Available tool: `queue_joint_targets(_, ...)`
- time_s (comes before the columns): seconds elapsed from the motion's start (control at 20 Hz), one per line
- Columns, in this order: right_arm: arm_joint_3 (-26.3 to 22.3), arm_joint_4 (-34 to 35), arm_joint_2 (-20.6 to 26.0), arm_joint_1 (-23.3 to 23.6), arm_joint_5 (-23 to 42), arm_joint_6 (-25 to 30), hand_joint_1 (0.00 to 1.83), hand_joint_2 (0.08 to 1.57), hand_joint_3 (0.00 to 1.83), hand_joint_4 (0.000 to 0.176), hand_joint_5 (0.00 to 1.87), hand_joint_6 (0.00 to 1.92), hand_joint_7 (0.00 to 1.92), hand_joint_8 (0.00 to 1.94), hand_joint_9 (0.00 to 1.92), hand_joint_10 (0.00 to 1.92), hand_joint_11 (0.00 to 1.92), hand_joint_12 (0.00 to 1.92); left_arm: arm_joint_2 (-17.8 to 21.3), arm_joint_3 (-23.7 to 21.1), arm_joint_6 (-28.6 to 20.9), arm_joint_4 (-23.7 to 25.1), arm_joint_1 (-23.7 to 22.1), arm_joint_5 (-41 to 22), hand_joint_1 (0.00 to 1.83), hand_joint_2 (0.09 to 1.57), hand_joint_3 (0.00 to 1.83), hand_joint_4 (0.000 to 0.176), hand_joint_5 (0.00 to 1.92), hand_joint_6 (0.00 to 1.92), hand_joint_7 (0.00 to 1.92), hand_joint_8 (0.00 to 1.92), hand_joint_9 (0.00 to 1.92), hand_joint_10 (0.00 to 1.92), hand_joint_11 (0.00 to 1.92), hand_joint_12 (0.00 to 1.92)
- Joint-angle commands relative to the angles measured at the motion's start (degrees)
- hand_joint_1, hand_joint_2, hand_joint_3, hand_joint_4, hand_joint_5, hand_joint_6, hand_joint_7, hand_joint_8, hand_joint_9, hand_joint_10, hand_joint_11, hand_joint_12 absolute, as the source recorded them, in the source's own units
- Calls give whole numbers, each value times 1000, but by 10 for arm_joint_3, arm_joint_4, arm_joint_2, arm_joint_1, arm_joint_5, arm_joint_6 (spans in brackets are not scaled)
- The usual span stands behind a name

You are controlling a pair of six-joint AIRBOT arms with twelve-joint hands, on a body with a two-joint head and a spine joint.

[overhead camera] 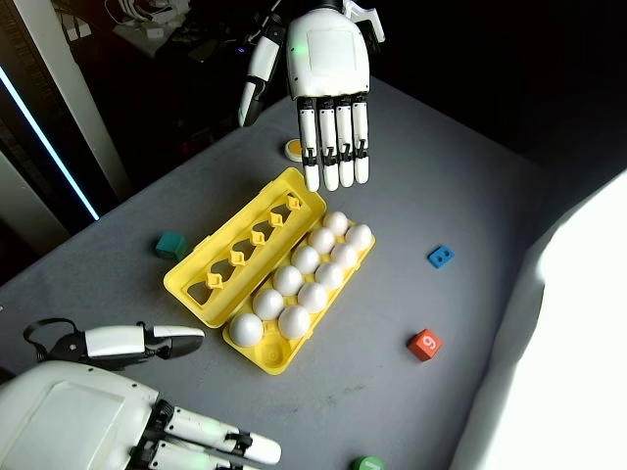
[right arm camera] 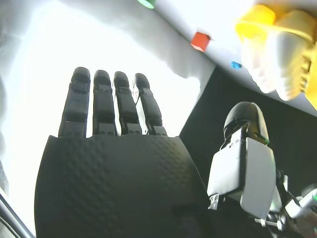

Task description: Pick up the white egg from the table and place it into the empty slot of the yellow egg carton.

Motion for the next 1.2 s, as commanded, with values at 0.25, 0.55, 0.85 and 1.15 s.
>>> queue_joint_targets(0.25,39,-12,-19,-10,46,0,258,714,0,123,531,27,0,0,0,0,0,0,2,1,-2,6,-9,49,0,1159,20,0,0,0,0,0,0,0,0,0)
queue_joint_targets(0.55,80,-12,-45,-27,45,0,642,761,0,75,454,0,0,0,0,0,0,0,2,0,-2,6,-12,48,0,1155,13,0,0,0,0,0,0,0,0,0)
queue_joint_targets(0.85,107,-22,-60,-36,31,1,786,837,10,68,620,25,0,0,0,0,0,0,2,-2,-2,2,-13,48,0,1162,12,0,0,0,0,0,0,0,0,0)
queue_joint_targets(1.15,108,-31,-69,-38,29,1,799,852,10,43,641,14,0,0,0,0,0,0,2,-1,-2,3,-13,48,0,1172,14,0,0,0,0,0,0,0,0,0)
